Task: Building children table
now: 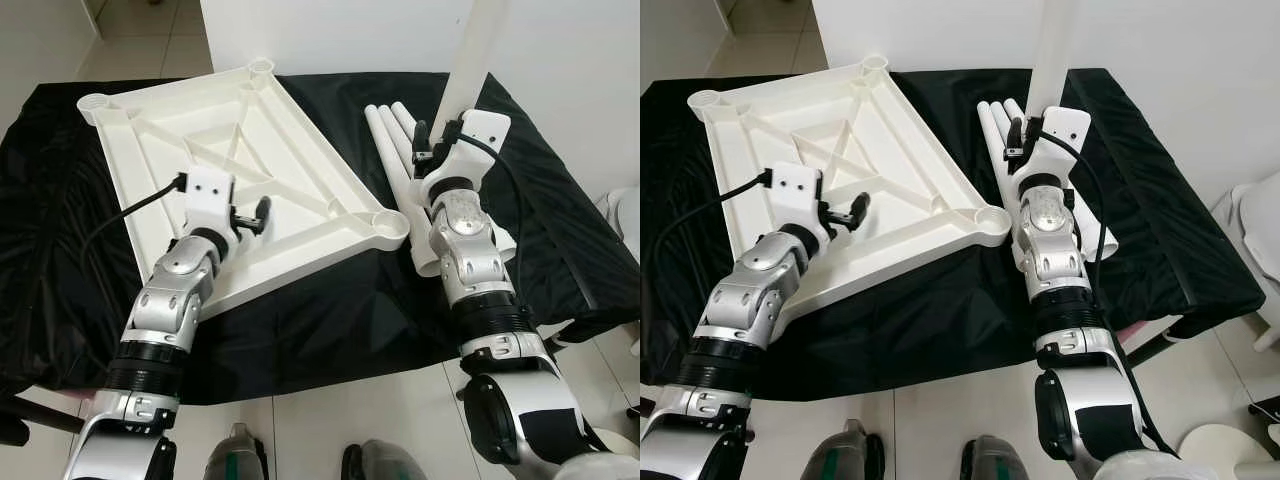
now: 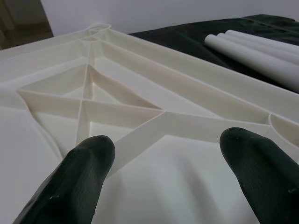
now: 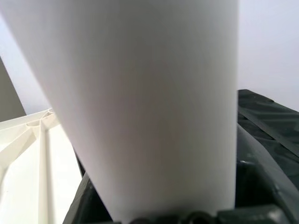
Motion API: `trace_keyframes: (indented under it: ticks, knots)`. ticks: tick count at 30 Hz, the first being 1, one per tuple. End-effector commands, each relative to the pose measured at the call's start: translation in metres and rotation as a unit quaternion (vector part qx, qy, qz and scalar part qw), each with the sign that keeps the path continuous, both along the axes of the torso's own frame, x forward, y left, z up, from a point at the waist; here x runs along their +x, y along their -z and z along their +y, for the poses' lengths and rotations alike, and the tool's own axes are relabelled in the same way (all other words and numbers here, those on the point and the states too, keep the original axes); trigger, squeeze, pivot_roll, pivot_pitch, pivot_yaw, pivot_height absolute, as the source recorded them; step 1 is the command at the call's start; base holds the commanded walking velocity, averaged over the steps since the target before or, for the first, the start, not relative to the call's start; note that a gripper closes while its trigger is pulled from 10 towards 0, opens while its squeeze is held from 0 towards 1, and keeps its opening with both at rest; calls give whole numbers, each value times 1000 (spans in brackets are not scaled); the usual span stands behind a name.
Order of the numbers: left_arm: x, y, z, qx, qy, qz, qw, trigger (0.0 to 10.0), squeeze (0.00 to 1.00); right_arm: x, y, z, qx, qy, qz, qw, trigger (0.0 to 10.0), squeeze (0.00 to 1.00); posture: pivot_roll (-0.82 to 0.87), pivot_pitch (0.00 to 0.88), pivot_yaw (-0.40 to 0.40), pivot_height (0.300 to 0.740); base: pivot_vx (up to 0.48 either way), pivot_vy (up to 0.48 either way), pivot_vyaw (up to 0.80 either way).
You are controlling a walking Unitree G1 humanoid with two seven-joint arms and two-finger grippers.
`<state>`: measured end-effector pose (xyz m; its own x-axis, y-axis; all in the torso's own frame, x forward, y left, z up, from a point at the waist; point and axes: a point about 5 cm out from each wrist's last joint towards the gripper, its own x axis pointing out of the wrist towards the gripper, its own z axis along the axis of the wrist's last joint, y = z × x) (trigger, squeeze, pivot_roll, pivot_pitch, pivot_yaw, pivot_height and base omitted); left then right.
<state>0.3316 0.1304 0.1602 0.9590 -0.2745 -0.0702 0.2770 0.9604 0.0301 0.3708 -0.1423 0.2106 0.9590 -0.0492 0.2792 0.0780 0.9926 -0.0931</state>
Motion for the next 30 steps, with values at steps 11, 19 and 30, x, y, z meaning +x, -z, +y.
trace_keyframes:
  ticks: [11,19,30]
  knots:
    - [-4,-7,-21,24,78,-24,996,10000,0,2,-2,2,0,-6,-7,1000,10000,0,-26,0,13,740,0,0,0]
    - [-5,-14,-24,29,86,-43,995,10000,0,1,-1,-1,0,-3,-8,1000,10000,0,-31,0,16,740,0,0,0]
    - [-12,-19,-42,35,158,-54,985,10000,0,1,-1,-1,-2,-10,-10,1000,10000,0,-29,0,10,740,0,0,0]
